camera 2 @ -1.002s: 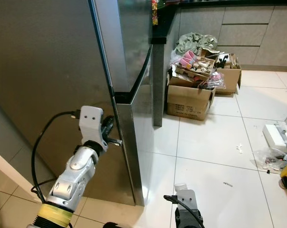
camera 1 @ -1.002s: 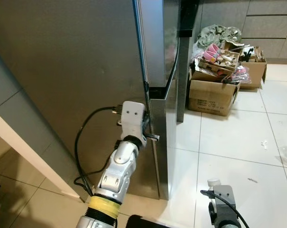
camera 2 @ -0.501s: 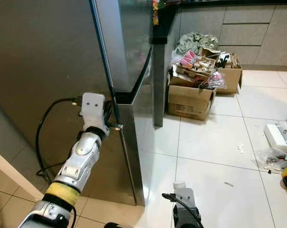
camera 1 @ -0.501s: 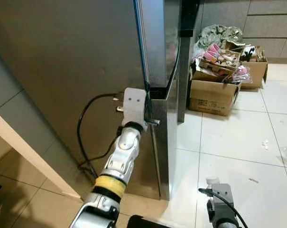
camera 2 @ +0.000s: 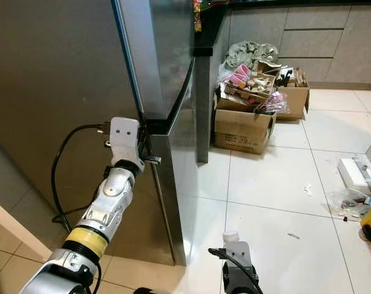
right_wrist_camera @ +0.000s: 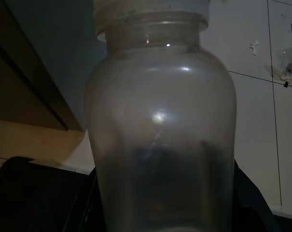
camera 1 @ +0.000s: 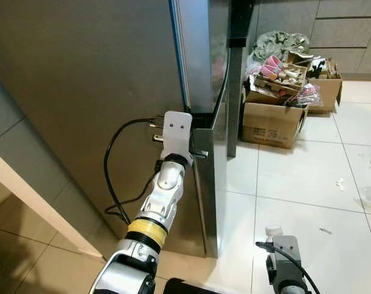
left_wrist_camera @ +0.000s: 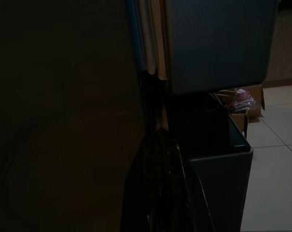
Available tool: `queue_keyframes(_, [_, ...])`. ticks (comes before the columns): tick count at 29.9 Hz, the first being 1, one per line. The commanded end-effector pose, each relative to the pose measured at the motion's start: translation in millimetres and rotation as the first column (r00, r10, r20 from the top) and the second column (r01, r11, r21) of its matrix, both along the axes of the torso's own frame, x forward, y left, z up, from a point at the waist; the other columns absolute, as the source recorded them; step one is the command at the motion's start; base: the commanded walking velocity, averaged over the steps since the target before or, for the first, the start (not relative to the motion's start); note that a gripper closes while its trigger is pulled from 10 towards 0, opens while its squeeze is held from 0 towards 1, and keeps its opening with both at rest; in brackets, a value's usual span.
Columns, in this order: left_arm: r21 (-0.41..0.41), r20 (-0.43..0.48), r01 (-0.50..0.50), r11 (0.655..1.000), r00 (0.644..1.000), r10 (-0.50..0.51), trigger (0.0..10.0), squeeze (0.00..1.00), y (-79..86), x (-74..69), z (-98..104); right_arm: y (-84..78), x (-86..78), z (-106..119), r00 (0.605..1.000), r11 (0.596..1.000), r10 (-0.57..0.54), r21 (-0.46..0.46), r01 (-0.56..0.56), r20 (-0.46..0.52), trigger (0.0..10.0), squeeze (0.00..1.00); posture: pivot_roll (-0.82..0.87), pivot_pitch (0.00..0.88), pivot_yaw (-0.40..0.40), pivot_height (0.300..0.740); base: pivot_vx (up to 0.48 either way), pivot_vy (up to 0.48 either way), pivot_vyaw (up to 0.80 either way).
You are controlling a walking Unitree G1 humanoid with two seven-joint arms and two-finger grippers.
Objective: Restocking fridge
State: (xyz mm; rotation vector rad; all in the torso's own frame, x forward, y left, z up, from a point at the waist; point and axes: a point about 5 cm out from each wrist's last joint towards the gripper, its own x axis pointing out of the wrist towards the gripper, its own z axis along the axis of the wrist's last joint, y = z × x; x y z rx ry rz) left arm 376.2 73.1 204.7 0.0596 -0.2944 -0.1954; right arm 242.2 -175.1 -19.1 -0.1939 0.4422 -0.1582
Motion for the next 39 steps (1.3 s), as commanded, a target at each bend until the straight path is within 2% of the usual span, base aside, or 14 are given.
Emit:
queue_keyframes(1, [0.004,-0.007,-0.006,1.000,1.000,0.006,10.0,0.00,-1.9,1.0,-2.3,3.0,-1.0,-1.8,1.000,1.000,0.010,-0.004,-0.010,-0.004,10.0,0.00,-0.13,0.100,0.124,0.710,0.000,0.000,0.00])
queue_keyframes(16, [0.028,-0.030,-0.032,0.999,0.999,0.033,10.0,0.00,-4.9,12.7,-2.0,1.7,-0.1,-1.9,1.000,1.000,0.013,-0.008,-0.013,-0.002,10.0,0.00,-0.13,0.092,0.120,0.710,0.000,0.000,0.00])
queue_keyframes(17, [0.029,-0.031,-0.033,0.999,0.999,0.033,10.0,0.12,-4.7,13.3,-1.8,1.5,0.0,-1.8,1.000,1.000,0.013,-0.008,-0.013,-0.001,10.0,0.00,-0.13,0.092,0.120,0.710,0.000,0.000,0.00])
queue_keyframes(18, [0.029,-0.031,-0.033,0.999,0.999,0.033,10.0,0.12,-4.7,13.3,-1.8,1.5,0.0,-1.8,1.000,1.000,0.013,-0.008,-0.013,-0.001,10.0,0.00,-0.13,0.092,0.120,0.710,0.000,0.000,0.00])
queue_keyframes(19, [0.026,-0.033,-0.032,0.999,0.999,0.033,10.0,1.00,-4.6,13.9,-1.8,1.3,0.2,-1.8,1.000,1.000,0.013,-0.009,-0.013,-0.001,10.0,0.00,-0.13,0.089,0.119,0.710,0.000,0.000,0.00])
queue_keyframes(30, [0.010,-0.033,0.013,1.000,0.999,-0.012,10.0,1.00,-8.9,13.3,-3.1,1.5,0.3,-2.1,1.000,1.000,0.015,-0.007,-0.015,-0.003,10.0,0.00,-0.13,0.091,0.118,0.710,0.000,0.000,0.00])
queue_keyframes(32, [-0.007,-0.046,0.035,0.999,0.998,-0.036,10.0,1.00,-14.0,12.5,-3.8,1.8,-0.1,-2.3,1.000,1.000,0.016,-0.007,-0.016,-0.003,10.0,0.00,-0.13,0.092,0.120,0.710,0.000,0.000,0.00])
queue_keyframes(36, [-0.016,-0.087,0.086,0.996,0.992,-0.087,10.0,1.00,-35.5,10.6,-4.5,2.0,-0.2,-2.3,1.000,1.000,0.017,-0.007,-0.017,-0.002,10.0,0.00,-0.14,0.095,0.123,0.710,0.000,0.000,0.00])
queue_keyframes(37, [-0.020,-0.099,0.105,0.994,0.989,-0.106,10.0,0.00,-41.8,10.1,-4.1,2.2,-0.1,-2.1,1.000,1.000,0.017,-0.006,-0.017,0.000,10.0,0.00,-0.14,0.095,0.123,0.710,0.000,0.000,0.00])
queue_keyframes(38, [-0.020,-0.099,0.105,0.994,0.989,-0.106,10.0,0.00,-41.8,10.1,-4.1,2.2,-0.1,-2.1,1.000,1.000,0.017,-0.006,-0.017,0.000,10.0,0.00,-0.14,0.095,0.123,0.710,0.000,0.000,0.00])
queue_keyframes(39, [-0.023,-0.114,0.140,0.990,0.983,-0.142,10.0,0.00,-52.5,9.2,-2.4,2.5,0.0,-1.9,1.000,1.000,0.015,-0.005,-0.015,0.002,10.0,0.00,-0.14,0.097,0.129,0.710,0.000,0.000,0.00])
